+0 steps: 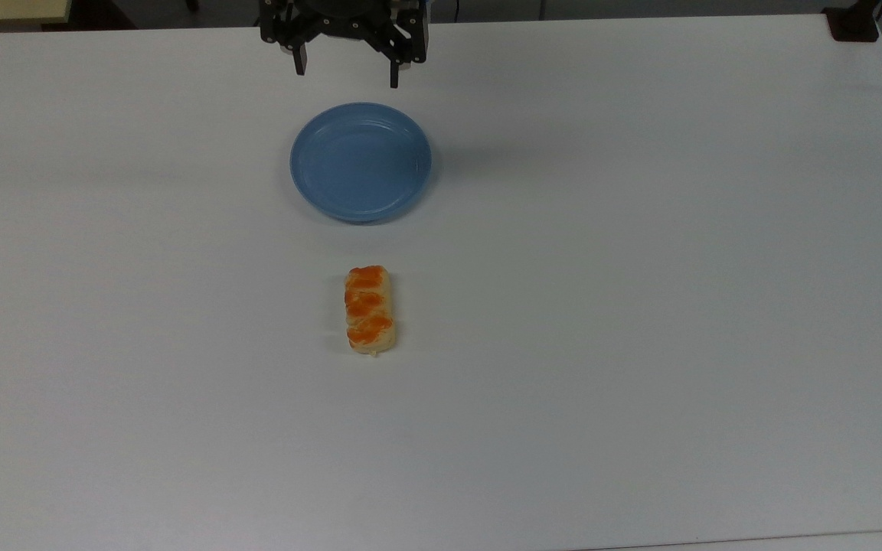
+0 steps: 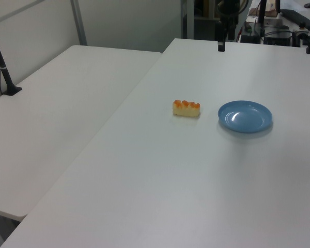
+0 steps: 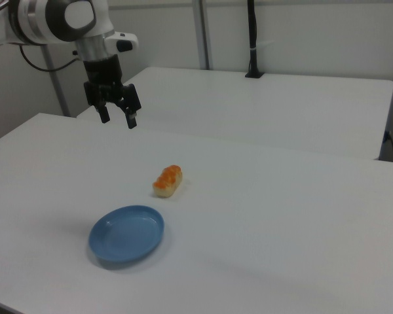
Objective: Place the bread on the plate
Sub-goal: 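Move the open gripper down over the orange-topped bread roll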
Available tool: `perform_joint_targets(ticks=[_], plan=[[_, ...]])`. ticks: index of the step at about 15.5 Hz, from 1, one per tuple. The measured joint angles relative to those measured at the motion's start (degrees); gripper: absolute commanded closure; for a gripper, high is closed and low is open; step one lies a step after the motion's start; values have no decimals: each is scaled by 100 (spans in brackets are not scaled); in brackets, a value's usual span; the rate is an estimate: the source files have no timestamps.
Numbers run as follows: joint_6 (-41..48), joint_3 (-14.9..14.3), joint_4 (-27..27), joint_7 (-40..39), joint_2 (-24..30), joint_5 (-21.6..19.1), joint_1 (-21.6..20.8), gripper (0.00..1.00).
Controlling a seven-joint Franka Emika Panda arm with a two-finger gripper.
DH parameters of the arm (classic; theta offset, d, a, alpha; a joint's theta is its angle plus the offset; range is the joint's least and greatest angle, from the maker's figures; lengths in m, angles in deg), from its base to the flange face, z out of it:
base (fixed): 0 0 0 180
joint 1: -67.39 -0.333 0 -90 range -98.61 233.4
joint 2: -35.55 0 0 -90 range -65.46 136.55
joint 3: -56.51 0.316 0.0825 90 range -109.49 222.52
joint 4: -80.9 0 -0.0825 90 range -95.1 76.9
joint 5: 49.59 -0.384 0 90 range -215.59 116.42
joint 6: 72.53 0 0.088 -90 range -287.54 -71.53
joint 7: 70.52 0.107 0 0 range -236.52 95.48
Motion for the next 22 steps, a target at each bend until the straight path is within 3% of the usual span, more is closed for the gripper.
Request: perform_joint_targets(ticks=[5, 14, 22], plan=[[-609, 22, -97, -31, -443, 0, 64, 0], [-1108, 27, -99, -63, -668, 0, 64, 0], [-2677, 41, -126, -689, -1928, 104, 62, 0]])
